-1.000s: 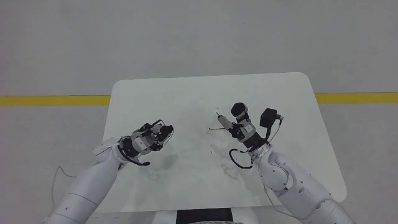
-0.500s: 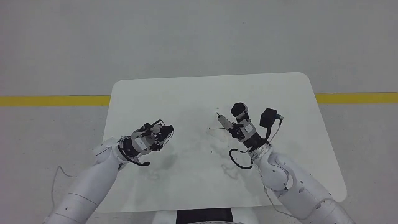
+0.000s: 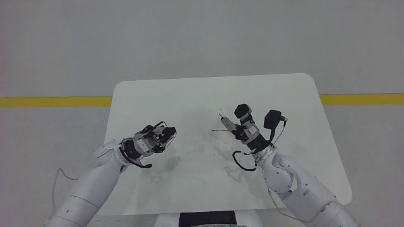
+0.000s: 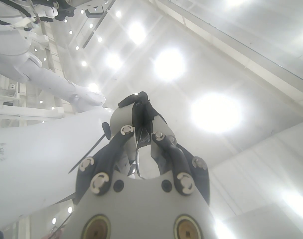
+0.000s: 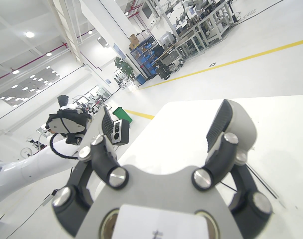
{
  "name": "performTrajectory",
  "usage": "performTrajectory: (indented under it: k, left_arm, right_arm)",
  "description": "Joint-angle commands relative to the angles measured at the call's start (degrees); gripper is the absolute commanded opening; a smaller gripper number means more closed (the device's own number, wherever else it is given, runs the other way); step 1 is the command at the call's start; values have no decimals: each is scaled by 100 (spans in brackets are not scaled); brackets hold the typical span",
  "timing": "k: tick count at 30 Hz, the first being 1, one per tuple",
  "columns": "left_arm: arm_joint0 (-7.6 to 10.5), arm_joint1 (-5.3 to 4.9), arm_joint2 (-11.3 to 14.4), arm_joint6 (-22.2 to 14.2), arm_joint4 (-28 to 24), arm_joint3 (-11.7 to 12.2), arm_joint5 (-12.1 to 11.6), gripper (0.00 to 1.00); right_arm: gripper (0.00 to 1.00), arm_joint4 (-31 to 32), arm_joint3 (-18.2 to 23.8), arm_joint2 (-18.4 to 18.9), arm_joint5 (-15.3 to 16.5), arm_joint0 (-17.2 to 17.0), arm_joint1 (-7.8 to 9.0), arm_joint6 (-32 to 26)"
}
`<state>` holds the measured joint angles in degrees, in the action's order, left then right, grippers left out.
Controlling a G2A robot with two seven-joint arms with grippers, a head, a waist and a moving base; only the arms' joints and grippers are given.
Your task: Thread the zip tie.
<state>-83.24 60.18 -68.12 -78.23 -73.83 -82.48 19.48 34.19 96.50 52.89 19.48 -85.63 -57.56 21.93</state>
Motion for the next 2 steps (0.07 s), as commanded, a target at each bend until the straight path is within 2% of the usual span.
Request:
performTrajectory:
  k: [1,2]
  left_arm:
    - [0,0,0,0,0,0,0,0]
    - [0,0,0,0,0,0,0,0]
  right_arm:
    - [100,0,0,0,0,0,0,0]
    - [100,0,0,0,0,0,0,0]
